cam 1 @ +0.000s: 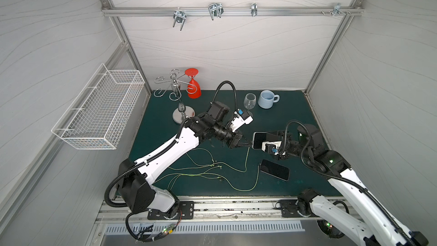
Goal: Plug wired earphones into phones
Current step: Insert the wired earphone into the phone.
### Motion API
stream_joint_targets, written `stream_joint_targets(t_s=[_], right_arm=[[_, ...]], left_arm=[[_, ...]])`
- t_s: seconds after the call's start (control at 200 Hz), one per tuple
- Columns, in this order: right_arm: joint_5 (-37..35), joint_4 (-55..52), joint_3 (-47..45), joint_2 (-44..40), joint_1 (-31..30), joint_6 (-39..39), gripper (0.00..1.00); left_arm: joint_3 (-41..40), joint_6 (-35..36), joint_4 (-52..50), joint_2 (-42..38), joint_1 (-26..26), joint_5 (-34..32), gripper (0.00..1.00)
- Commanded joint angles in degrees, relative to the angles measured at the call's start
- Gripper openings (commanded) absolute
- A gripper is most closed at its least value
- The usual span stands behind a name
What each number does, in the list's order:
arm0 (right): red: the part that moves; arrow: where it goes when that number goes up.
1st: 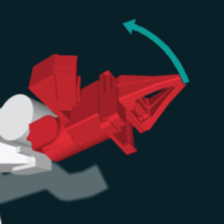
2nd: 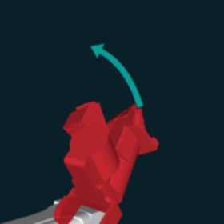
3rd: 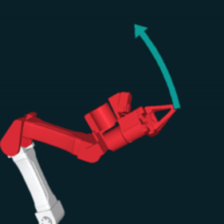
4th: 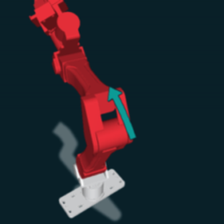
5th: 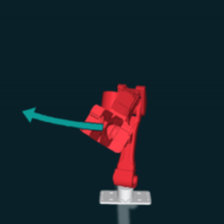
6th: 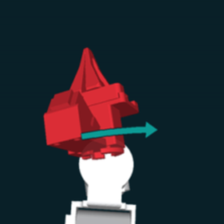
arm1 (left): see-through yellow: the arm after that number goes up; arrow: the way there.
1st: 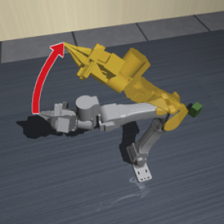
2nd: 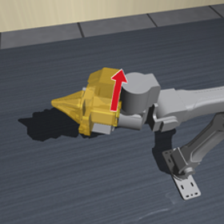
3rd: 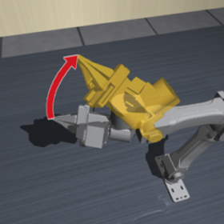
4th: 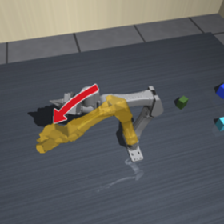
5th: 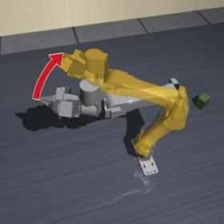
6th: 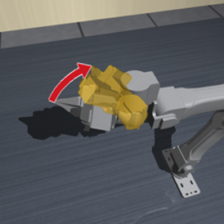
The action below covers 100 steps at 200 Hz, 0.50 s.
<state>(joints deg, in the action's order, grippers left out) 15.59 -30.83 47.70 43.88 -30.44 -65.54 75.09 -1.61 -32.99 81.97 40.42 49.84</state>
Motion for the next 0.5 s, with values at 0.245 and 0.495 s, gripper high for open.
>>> stream_joint_targets(t_s=[0.245,0.495], right_arm=[[2.1,2.6,-0.2,-0.4,-0.7,0.0,0.57],[2.6,2.5,0.4,-0.2,-0.8,-0.5,0.57]], left_arm=[[0.1,1.4,0.5,-1.0,0.2,-0.5,0.00],[0.0,1.7,0.7,-0.5,0.1,-1.0,0.00]])
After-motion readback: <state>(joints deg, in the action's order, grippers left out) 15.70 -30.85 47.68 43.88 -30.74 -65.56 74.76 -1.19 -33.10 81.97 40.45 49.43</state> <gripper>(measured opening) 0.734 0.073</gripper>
